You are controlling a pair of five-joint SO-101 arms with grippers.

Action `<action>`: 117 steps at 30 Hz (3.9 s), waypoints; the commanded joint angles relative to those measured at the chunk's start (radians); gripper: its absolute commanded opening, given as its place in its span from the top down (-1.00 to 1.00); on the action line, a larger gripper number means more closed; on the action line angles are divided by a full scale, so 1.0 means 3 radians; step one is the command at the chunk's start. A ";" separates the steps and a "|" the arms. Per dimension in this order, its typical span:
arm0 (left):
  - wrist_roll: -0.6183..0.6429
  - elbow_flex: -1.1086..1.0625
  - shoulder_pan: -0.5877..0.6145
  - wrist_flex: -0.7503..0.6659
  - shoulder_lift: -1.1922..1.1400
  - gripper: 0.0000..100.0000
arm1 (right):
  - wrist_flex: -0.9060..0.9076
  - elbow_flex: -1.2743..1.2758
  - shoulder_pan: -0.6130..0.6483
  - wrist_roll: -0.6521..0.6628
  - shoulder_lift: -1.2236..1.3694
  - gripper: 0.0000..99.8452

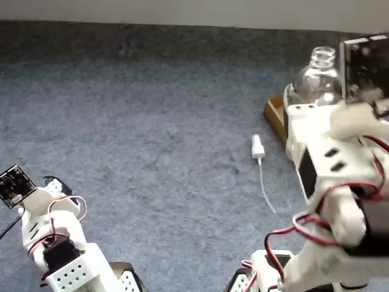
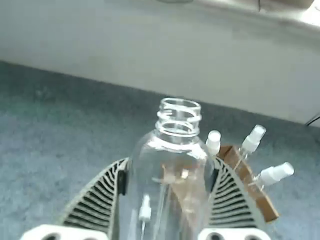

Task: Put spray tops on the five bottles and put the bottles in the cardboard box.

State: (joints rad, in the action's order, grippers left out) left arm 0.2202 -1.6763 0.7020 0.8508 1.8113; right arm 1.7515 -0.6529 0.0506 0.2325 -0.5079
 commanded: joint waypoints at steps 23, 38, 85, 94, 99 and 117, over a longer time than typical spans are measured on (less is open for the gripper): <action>-0.0056 -0.0064 -0.0054 0.0020 0.0023 0.93 | -0.1593 0.3767 -0.0038 0.0522 -0.1685 0.85; -0.0056 -0.0064 -0.0054 0.0020 0.0023 0.93 | -0.2667 0.5879 0.0192 0.0910 -0.1967 0.84; -0.0056 -0.0064 -0.0054 0.0020 0.0018 0.93 | -0.2923 0.5255 0.1010 0.0921 0.0059 0.46; -0.0056 -0.0064 -0.0054 0.0020 0.0018 0.93 | -0.2928 0.5260 0.1061 0.0921 0.0064 0.46; -0.0056 -0.0064 -0.0054 0.0020 0.0018 0.93 | -0.2928 0.5255 0.1066 0.0921 0.0064 0.46; -0.0056 -0.0064 -0.0054 0.0061 0.0018 0.93 | -0.2913 0.5255 0.1066 0.0900 0.0074 0.46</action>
State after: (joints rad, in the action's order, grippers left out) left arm 0.2202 -1.6763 0.7020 0.8661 1.8113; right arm 0.8876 0.9751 0.3636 0.4994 -0.4879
